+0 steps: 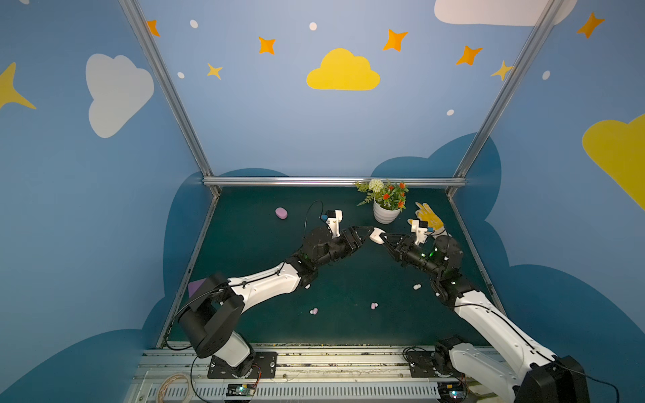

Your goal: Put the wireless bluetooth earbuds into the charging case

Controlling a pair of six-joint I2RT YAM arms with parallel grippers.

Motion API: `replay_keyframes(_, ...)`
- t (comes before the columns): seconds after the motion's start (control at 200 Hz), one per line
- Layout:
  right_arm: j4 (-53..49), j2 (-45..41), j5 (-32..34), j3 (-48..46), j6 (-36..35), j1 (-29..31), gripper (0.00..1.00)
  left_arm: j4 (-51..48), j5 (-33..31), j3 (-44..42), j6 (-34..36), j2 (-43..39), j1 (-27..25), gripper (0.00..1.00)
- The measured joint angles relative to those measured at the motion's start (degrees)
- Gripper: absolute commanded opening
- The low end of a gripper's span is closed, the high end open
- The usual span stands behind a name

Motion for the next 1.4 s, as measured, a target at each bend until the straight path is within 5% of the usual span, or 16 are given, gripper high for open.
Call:
replay_keyframes(1.006,8.02,-0.70,11.85,-2.27,4.00,7.28,0.15,9.79,-0.04,0.00,-8.04,4.26,-0.76,0.22)
replay_keyframes(1.397,6.43,-0.85,11.39,-2.14,3.37,7.56,0.39,8.57,-0.13,-0.52,-5.64,3.13,-0.76,0.04)
